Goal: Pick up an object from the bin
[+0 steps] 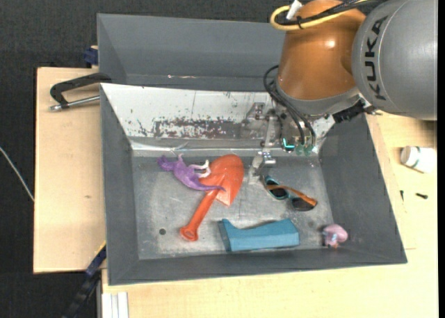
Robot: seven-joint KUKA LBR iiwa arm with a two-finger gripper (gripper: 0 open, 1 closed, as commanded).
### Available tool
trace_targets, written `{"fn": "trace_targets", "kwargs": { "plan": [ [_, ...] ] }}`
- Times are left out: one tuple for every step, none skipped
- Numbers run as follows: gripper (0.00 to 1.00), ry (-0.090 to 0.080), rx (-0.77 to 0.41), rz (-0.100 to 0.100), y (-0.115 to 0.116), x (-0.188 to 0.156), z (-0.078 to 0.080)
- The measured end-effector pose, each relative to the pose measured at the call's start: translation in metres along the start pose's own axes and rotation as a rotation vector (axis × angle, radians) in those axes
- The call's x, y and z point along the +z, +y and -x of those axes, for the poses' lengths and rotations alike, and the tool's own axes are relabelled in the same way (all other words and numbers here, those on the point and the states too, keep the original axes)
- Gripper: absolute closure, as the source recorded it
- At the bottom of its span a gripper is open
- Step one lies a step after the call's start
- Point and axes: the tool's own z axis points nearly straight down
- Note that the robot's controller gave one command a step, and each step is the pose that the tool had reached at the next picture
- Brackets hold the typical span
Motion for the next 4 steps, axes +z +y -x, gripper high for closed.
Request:
{"fn": "trace_targets", "kwargs": {
  "plan": [
    [0.00, -0.009, 0.001, 0.001, 0.000, -0.005, 0.002],
    [0.00, -0.014, -0.050, 0.000, 0.008, 0.049, -0.004],
    [0.00, -0.018, -0.196, 0.000, 0.062, 0.113, -0.038],
    [1.00, -0.012, -0.028, 0.007, 0.056, 0.130, 0.001]
  ]
}}
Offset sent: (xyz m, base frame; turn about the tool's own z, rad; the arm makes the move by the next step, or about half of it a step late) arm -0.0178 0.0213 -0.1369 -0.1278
